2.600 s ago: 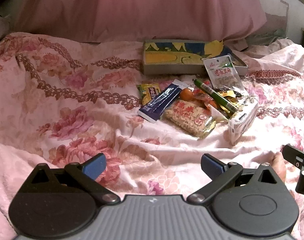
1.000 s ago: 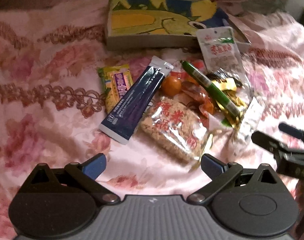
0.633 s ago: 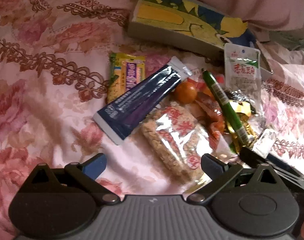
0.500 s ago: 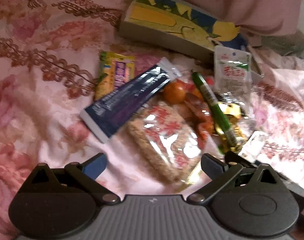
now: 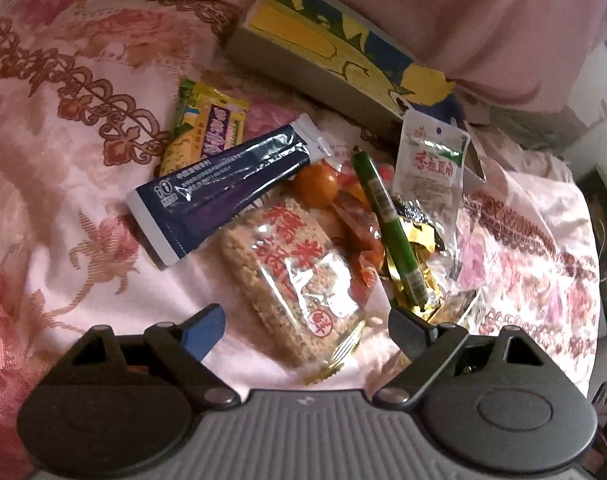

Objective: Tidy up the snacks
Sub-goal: 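Reach the left tool to the rice-cracker bar while the right tool reaches the nut bar, then close the left tool on the rice-cracker bar while the right tool grasps the nut bar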

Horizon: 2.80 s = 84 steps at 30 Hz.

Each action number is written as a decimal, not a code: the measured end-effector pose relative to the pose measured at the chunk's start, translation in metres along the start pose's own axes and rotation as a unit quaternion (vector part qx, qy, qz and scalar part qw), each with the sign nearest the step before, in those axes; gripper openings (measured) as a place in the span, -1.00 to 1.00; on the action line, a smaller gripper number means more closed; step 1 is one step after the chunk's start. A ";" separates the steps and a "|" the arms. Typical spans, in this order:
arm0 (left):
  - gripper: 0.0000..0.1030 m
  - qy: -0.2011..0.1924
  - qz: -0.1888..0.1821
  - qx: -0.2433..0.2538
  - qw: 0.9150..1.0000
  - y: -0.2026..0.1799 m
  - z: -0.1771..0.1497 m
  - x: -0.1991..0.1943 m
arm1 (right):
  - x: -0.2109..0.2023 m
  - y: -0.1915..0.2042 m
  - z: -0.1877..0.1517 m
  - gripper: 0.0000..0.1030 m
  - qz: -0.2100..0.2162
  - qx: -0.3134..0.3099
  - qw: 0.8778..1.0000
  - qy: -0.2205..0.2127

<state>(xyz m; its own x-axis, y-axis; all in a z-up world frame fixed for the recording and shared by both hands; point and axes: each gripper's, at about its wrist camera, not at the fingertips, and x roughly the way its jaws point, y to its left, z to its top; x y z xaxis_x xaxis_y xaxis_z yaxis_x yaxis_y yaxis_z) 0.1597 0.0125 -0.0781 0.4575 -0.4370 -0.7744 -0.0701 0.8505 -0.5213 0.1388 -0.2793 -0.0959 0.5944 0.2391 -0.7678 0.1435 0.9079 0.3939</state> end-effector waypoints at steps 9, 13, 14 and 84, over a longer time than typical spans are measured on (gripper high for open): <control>0.69 -0.032 -0.020 -0.046 0.998 0.013 0.002 0.007 | -0.002 0.000 -0.001 0.74 0.004 0.008 1.000 0.002; 0.56 -0.043 -0.019 -0.043 0.998 0.012 0.001 0.009 | -0.004 -0.001 -0.002 0.70 0.008 0.014 1.000 0.003; 0.52 -0.044 -0.017 -0.040 0.998 0.011 0.001 0.009 | -0.005 -0.001 -0.003 0.69 0.009 0.017 1.000 0.004; -0.52 -0.148 -0.023 0.053 0.987 -0.033 -0.018 -0.043 | -0.038 -0.002 -0.003 -0.15 0.045 0.016 0.995 -0.093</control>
<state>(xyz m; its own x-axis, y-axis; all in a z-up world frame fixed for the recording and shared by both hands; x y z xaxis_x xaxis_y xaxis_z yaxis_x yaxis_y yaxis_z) 0.1269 -0.0024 -0.0338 0.6984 -0.3843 -0.6037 0.0434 0.8648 -0.5003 0.1135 -0.2886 -0.0689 0.7419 0.2474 -0.6232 0.1074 0.8736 0.4746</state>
